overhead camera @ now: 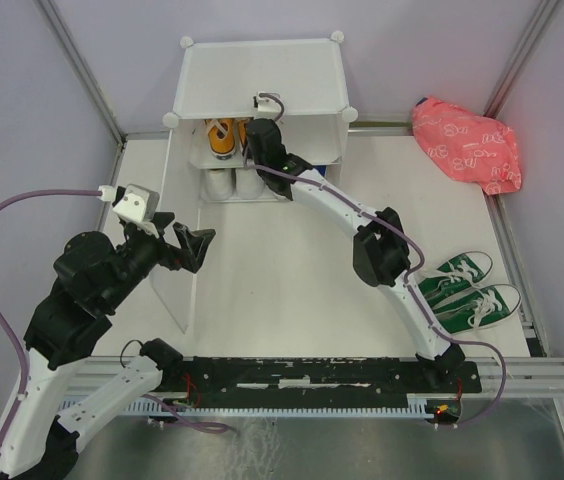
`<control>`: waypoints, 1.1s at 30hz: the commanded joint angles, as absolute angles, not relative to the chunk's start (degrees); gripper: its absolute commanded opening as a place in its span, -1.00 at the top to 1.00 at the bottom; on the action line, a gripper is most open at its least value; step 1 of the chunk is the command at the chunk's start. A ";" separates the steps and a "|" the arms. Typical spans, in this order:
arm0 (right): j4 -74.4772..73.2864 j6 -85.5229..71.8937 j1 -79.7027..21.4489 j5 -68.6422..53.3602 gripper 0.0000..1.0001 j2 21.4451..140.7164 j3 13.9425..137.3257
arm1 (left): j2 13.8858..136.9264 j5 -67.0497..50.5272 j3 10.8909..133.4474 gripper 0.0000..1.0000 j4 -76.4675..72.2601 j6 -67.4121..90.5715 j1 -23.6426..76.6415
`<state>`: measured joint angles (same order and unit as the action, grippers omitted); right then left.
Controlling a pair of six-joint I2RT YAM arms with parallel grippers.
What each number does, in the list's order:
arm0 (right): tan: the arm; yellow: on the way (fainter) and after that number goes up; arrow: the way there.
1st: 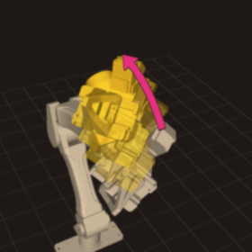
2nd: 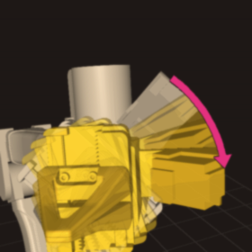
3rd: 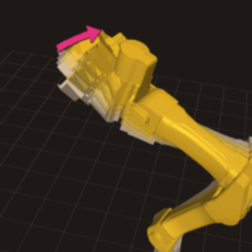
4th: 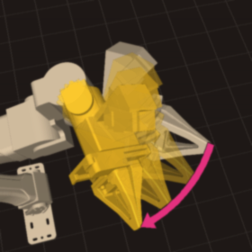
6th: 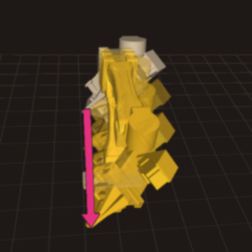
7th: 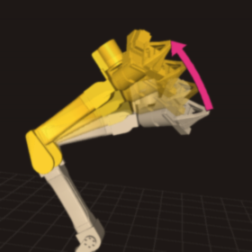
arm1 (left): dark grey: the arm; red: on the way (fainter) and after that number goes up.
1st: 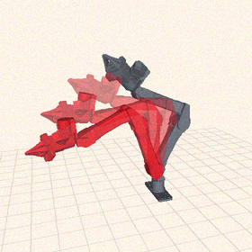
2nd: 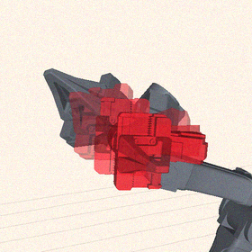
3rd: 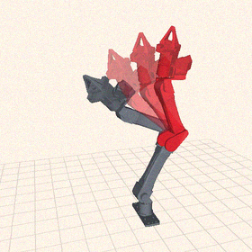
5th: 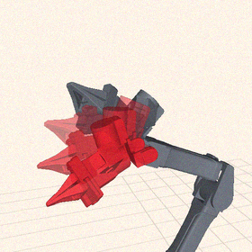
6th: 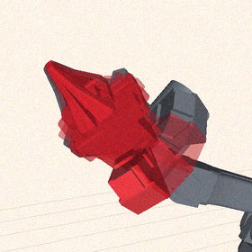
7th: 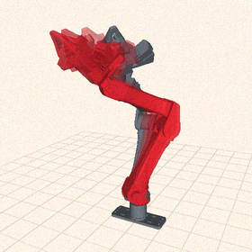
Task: Place and organize the shoes in the shoe cabinet
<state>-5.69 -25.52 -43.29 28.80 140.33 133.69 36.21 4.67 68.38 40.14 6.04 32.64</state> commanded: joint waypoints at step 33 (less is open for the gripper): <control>7.27 -8.76 -44.24 24.26 0.53 148.27 137.51 | 36.69 5.27 68.48 -0.98 37.85 3.93 32.52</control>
<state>0.19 -11.44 -44.25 25.74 145.34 138.08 36.34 4.95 68.05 40.16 5.56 32.64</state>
